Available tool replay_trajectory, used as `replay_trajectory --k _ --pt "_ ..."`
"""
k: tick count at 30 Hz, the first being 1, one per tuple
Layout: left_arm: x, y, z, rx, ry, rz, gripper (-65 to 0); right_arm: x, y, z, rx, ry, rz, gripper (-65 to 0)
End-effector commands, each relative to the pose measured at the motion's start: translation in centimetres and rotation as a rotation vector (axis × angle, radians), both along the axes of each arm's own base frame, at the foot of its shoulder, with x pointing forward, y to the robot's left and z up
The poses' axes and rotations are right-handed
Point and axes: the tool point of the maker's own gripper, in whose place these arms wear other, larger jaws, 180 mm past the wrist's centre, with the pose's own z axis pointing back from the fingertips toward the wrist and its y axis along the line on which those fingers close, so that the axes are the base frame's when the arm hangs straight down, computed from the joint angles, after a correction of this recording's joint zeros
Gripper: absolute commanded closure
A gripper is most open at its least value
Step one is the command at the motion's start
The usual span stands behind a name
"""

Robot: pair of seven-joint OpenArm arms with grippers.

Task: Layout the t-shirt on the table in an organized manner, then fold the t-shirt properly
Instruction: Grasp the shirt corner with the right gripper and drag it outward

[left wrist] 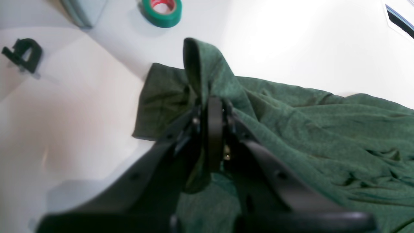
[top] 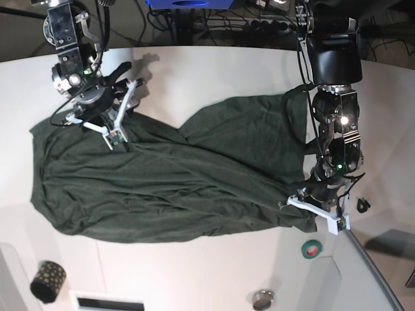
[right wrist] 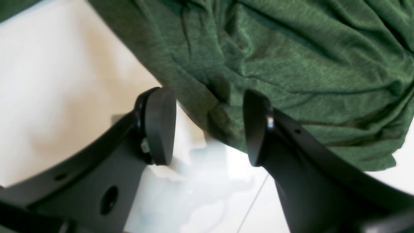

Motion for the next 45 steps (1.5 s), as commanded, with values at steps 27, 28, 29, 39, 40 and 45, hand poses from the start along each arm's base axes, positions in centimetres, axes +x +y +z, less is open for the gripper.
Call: replay_trajectory --k 27,28,29,39,40,45 --pt "-1.8 1.0 -3.8 0.001 0.094 0.014 0.0 2.0 -1.7 1.5 -0.051 -0.018 -0.021 -0.9" --pt "-1.8 1.0 -3.8 -0.002 0.093 0.015 0.0 2.3 -2.0 2.1 -0.065 -0.025 -0.017 -0.9" --pt "-1.9 1.0 -3.9 -0.004 0.095 0.015 0.0 2.7 -2.1 2.9 -0.069 -0.041 -0.018 -0.9" --pt "1.4 -0.8 1.3 -0.024 -0.048 -0.002 0.0 8.1 -4.6 5.0 -0.148 -0.077 -0.040 -0.9" --pt "1.8 -1.1 1.7 -0.030 -0.059 -0.003 0.0 8.3 -4.8 4.6 -0.152 -0.065 -0.045 -0.9" --pt "4.6 -3.4 4.6 -0.080 -0.132 -0.015 0.0 8.9 -6.0 2.5 -0.168 -0.001 -0.065 -0.9"
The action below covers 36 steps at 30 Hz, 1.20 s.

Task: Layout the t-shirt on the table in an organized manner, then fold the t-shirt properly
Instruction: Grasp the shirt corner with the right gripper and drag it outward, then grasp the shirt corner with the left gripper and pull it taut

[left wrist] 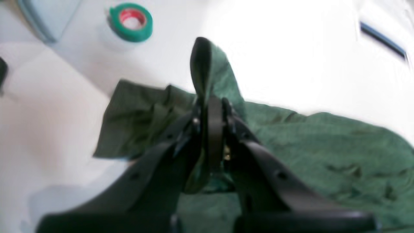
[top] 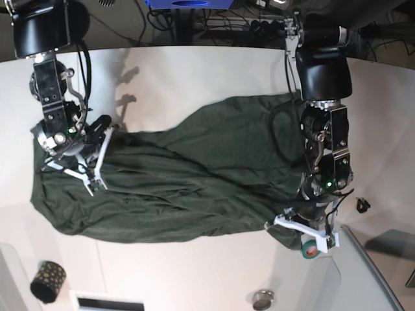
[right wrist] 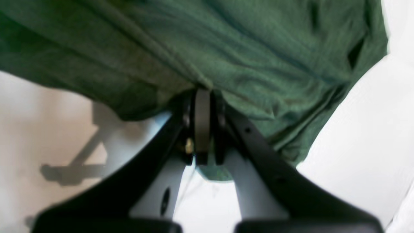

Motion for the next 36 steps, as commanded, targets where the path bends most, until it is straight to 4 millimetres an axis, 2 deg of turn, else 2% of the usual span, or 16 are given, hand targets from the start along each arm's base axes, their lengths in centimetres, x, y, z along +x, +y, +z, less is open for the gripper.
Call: replay_trajectory --k 1,2,4,6,8,11,12,13,16,18,19,21,24,28,30,36 --pt "2.0 -0.5 2.8 -0.009 -0.081 -0.007 0.0 1.6 -0.5 1.1 -0.002 -0.045 -0.007 -0.9" --pt "2.6 -1.1 3.1 -0.023 -0.088 -0.010 0.0 1.7 -0.7 0.9 -0.004 -0.039 -0.013 -0.9" --pt "3.7 -2.5 2.4 -0.050 -0.060 -0.022 0.0 2.4 -1.0 0.8 0.000 -0.042 -0.026 -1.1" --pt "4.5 -3.4 1.2 -0.068 -0.019 -0.034 0.0 2.8 -2.0 0.5 0.014 -0.054 -0.066 -5.4" --pt "4.8 -4.0 0.0 -0.084 -0.001 -0.030 0.0 3.0 -3.8 0.7 0.026 -0.073 -0.128 -18.3" --pt "4.8 -3.5 -0.4 -0.084 -0.020 -0.007 -1.2 2.3 -6.4 1.4 0.035 -0.101 -0.209 -41.0" --pt "4.6 -3.4 -0.8 -0.085 -0.017 -0.003 -9.9 1.9 -7.4 2.2 0.037 -0.131 -0.240 -46.4" --pt "4.2 -3.3 -1.1 -0.088 -0.013 0.001 -19.4 1.6 -8.5 3.1 0.048 -0.174 -0.270 -47.7" --pt "3.8 -2.9 -0.8 -0.079 -0.030 0.004 -45.1 -0.3 -10.2 5.0 0.194 -0.298 -0.365 -45.5" --pt "3.4 -2.7 -0.1 -0.070 -0.058 0.003 -59.1 -1.8 -11.1 5.4 0.282 -0.325 -0.428 -45.3" --pt "3.2 -2.6 0.7 -0.063 -0.082 0.002 -65.0 -2.6 -11.3 5.4 0.323 -0.328 -0.449 -45.3" --pt "2.7 -2.3 2.2 -0.049 -0.127 0.003 -65.0 -4.2 -11.4 4.7 0.379 -0.312 -0.470 -45.3" --pt "0.0 -2.4 3.3 -0.025 -0.159 -0.011 -65.0 -6.3 -11.2 3.7 0.424 -0.283 -0.484 -45.3" --pt "-6.3 -3.1 0.3 -0.050 -0.040 -0.043 -65.0 -7.8 -11.2 2.9 0.422 -0.250 -0.488 -45.3" --pt "-9.8 -2.7 -1.6 -0.116 0.017 -0.023 -65.0 -8.1 -11.2 2.6 0.421 -0.241 -0.490 -45.3" --pt "-18.0 3.2 -4.7 -0.310 0.114 0.126 -65.0 -8.4 -11.1 2.4 0.419 -0.233 -0.490 -45.3"
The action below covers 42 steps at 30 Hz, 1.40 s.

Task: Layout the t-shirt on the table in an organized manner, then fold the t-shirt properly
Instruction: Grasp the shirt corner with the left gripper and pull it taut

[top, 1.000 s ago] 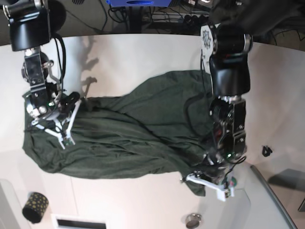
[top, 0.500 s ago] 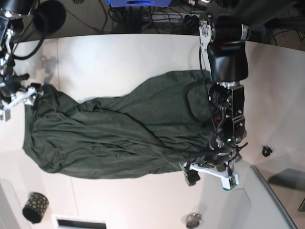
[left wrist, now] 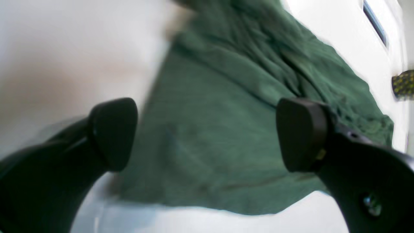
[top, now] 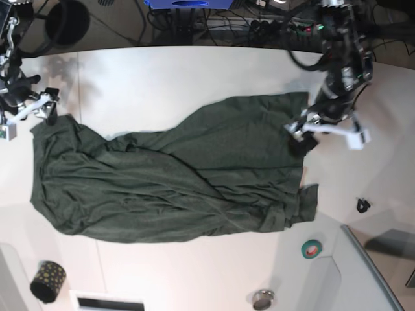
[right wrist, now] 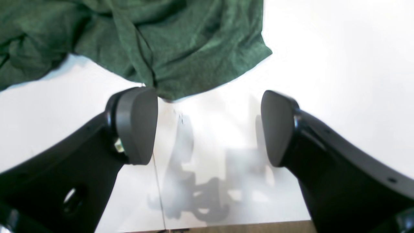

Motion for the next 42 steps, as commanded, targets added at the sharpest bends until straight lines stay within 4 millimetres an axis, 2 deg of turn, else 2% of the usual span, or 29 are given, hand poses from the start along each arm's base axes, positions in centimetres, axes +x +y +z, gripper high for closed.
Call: replay_trajectory --k 1,6,12,19,23,26,28,30,34,39,40,42 --pt "-0.7 0.0 0.4 -0.019 -0.012 -0.006 -65.0 0.8 -0.5 1.2 -0.016 -0.044 0.005 -45.3" --pt "-4.2 0.4 -2.2 -0.050 0.086 -0.004 -65.0 0.9 -0.4 1.1 -0.015 -0.043 0.010 -45.3" --pt "-6.2 -0.6 -5.3 -0.098 0.142 -0.046 -65.0 0.8 -0.5 1.2 -0.016 -0.044 0.007 -45.3" --pt "-7.7 -0.7 -7.5 -0.133 0.203 -0.007 -65.0 0.3 -0.4 0.9 -0.015 -0.031 0.008 -45.3" --pt "-6.9 -1.0 -7.9 -0.147 0.202 -0.008 -65.0 -0.1 -0.4 0.7 -0.015 -0.022 0.008 -45.3" --pt "-6.9 -1.5 -8.2 -0.160 0.205 -0.003 -53.5 -0.1 -0.6 0.7 -0.017 -0.023 0.003 -45.3" --pt "-6.9 -1.5 -8.2 -0.161 0.204 -0.002 -48.5 -0.2 -0.5 0.6 -0.005 -0.026 -0.010 -45.3" --pt "-6.9 -1.6 -8.2 -0.162 0.204 -0.002 -46.4 -0.5 -1.1 0.8 0.018 -0.049 -0.081 -45.3" --pt "-6.3 -1.6 -8.3 -0.168 0.202 0.000 -44.8 0.2 -1.5 1.4 0.120 -0.130 -0.159 -45.3" --pt "-6.3 -1.8 -10.0 -0.196 0.243 0.014 -44.1 1.6 -1.3 -0.9 0.233 -0.121 -0.209 -45.3" --pt "-6.4 -1.8 -10.1 -0.197 0.246 0.016 -41.8 2.0 -1.0 -1.4 0.255 -0.116 -0.217 -45.3" --pt "-6.4 -1.6 -10.2 -0.195 0.247 0.016 -31.8 2.7 -1.7 -1.8 0.273 -0.115 -0.241 -45.3"
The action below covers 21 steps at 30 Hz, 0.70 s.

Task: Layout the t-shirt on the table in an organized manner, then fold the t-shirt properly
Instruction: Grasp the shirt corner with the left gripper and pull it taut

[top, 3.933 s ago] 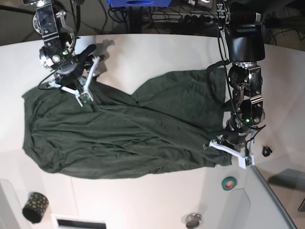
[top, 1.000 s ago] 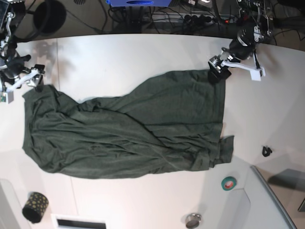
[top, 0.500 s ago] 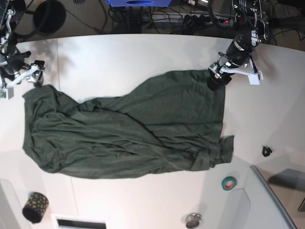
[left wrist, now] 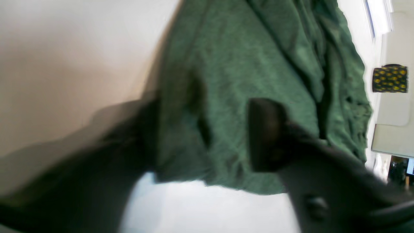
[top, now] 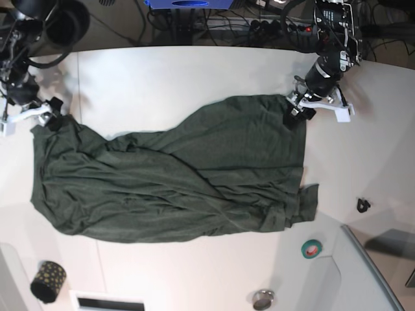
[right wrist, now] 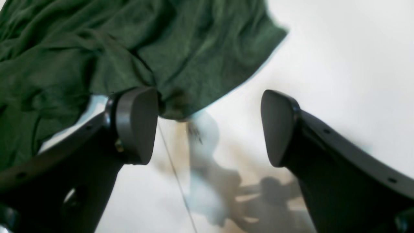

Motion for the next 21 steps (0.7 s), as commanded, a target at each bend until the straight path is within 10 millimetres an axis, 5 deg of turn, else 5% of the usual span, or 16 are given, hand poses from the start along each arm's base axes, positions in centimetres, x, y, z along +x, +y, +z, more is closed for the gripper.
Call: replay_trajectory --k 1,5,13,18,21 --pt "-2.5 -0.2 -1.8 0.005 0.123 -0.023 -25.3 1.6 -1.8 1.6 -0.022 -0.065 -0.026 -45.3" --pt "-2.4 0.5 -1.7 0.016 0.119 -0.018 0.0 2.2 -2.3 0.4 0.037 -0.058 -0.086 -45.3" --pt "-1.5 2.2 0.0 0.076 0.083 -0.054 0.0 3.3 -2.6 -0.4 0.087 -0.051 -0.112 -42.9" --pt "0.1 4.1 3.3 0.161 0.010 -0.101 0.0 3.3 -3.2 -0.2 0.076 -0.054 -0.117 -2.1" --pt "0.2 5.0 3.9 0.178 0.031 -0.135 0.0 2.7 -3.7 -0.3 0.074 -0.010 -0.094 -0.9"
